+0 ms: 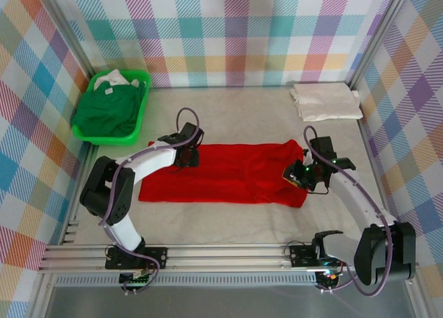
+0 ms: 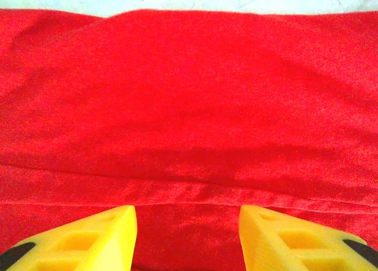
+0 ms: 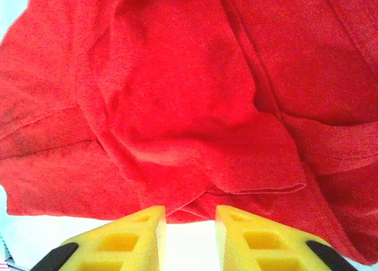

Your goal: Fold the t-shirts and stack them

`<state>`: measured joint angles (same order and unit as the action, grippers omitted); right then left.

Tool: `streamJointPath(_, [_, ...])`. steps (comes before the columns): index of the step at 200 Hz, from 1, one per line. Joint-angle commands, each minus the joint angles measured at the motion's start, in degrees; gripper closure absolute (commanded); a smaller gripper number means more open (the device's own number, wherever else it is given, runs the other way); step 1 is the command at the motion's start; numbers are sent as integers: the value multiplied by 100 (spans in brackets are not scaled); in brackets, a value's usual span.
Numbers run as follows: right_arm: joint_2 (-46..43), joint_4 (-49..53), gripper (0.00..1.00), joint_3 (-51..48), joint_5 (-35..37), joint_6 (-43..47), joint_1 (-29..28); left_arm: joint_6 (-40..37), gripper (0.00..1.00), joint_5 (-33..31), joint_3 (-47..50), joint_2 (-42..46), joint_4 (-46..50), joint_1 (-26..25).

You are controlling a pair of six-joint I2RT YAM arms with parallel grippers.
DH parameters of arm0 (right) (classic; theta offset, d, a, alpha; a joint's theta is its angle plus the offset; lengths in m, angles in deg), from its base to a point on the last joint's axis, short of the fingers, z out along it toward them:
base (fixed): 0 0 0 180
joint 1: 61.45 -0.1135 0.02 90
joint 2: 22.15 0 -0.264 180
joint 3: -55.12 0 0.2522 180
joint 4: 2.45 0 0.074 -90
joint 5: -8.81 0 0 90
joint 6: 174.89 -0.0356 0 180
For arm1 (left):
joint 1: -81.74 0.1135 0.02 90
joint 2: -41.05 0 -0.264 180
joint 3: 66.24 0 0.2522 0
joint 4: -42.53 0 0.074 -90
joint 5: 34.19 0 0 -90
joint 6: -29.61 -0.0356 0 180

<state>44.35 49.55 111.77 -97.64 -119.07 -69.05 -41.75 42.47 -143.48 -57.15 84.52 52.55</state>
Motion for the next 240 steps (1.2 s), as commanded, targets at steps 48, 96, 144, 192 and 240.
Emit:
streamJointPath(48, [1980,-1227,61,1294,430,389,174,110,50,290,-533,32,-202,135])
streamJointPath(96, [3221,-1426,46,2229,762,400,262,53,50,246,-432,221,-142,281])
streamJointPath(144, [4113,-1231,53,2865,657,182,390,81,50,305,-309,206,-144,388])
streamJointPath(192, [4491,-1149,95,3122,739,227,397,77,50,297,-349,253,-142,397])
streamJointPath(240, [4097,-1238,100,3184,977,420,717,351,50,128,-120,468,-196,611])
